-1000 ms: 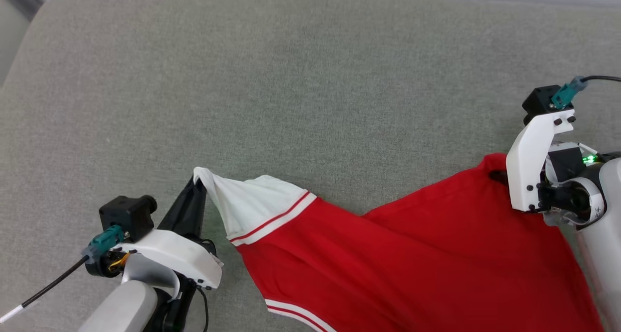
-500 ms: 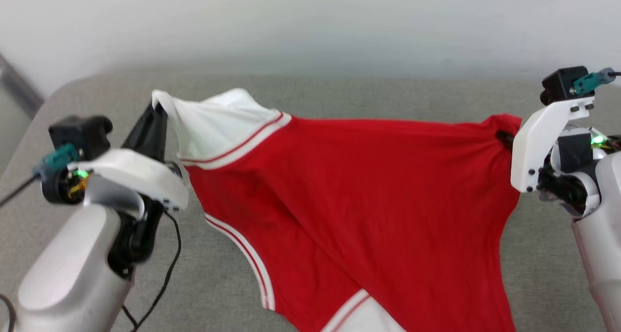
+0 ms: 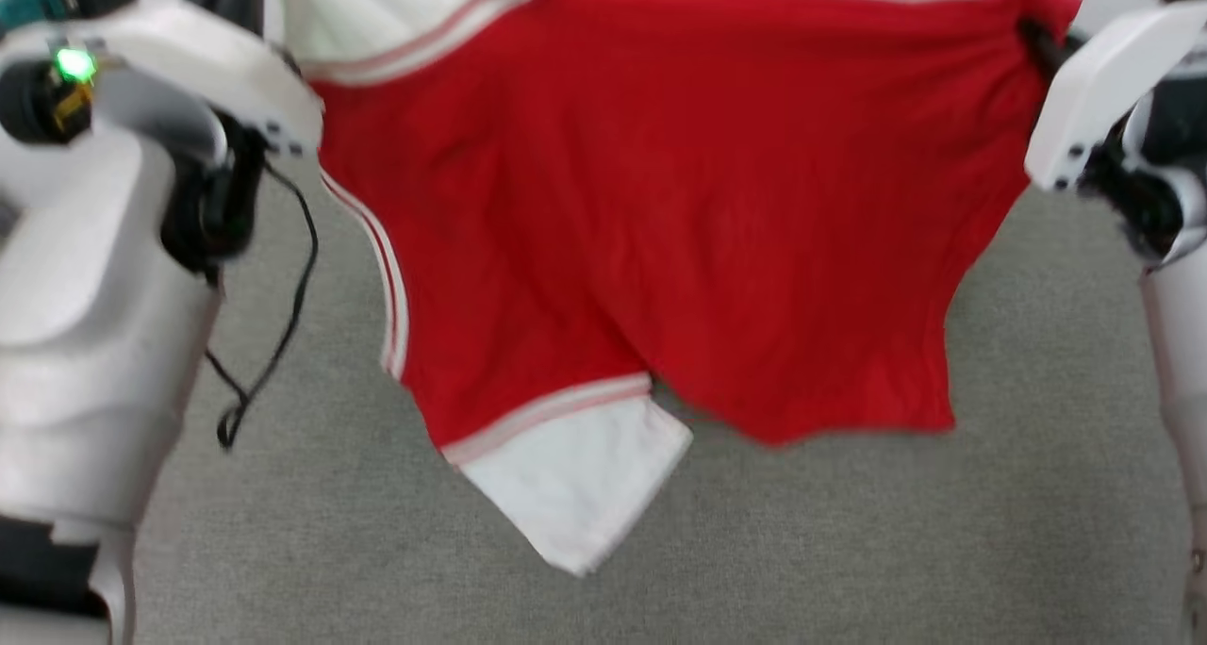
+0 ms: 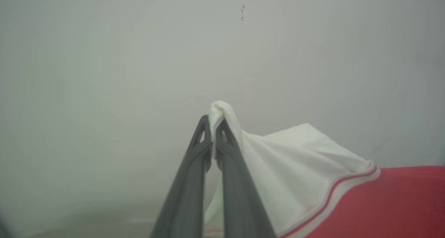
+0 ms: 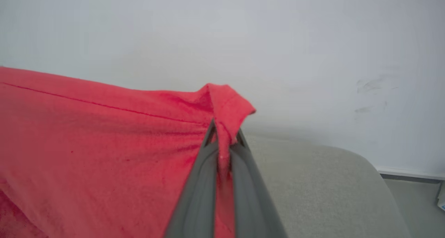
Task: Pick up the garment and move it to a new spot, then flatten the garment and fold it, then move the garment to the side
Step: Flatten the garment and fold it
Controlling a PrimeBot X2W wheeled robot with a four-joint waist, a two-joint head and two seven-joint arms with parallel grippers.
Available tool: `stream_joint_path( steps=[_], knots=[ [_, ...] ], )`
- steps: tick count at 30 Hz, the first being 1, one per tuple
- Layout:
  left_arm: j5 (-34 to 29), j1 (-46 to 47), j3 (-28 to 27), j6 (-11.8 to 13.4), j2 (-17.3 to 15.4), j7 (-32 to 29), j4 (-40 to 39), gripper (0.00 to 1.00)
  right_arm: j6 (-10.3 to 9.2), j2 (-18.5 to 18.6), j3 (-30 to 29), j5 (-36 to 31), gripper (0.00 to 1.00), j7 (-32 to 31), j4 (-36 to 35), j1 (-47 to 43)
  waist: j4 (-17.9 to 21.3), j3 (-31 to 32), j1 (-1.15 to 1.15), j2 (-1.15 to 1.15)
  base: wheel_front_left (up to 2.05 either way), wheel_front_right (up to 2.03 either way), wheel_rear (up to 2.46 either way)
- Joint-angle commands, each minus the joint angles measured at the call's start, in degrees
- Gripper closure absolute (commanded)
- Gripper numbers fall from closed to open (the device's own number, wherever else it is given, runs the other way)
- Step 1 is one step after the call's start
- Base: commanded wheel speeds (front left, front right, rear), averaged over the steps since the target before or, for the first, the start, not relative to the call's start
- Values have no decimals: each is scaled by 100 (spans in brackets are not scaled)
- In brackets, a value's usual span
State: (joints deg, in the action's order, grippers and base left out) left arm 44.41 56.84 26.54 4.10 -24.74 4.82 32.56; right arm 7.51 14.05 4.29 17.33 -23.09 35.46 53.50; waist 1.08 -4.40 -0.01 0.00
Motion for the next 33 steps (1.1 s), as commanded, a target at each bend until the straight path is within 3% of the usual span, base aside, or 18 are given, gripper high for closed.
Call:
stream_joint_path(
  steps=[1,11,19,33],
  knots=[
    [-25,171,-33,-5,-19,40,36,100,-4,2,-25,-66,100,61,8,153,-13,-236,1,0,0,0,0],
    [-380,2308,-116,-319,-131,382,839,100,-4,-102,-231,-515,100,853,108,1910,44,-1394,1,0,0,0,0],
    [-552,3508,-135,-503,-277,482,1130,100,-4,-105,-243,-745,100,1203,299,3100,72,-2216,1,0,0,0,0],
    [-396,3633,-78,-851,-28,729,1923,100,-4,-271,-45,-775,100,1715,1329,3774,-35,-3038,1,0,0,0,0]
  ],
)
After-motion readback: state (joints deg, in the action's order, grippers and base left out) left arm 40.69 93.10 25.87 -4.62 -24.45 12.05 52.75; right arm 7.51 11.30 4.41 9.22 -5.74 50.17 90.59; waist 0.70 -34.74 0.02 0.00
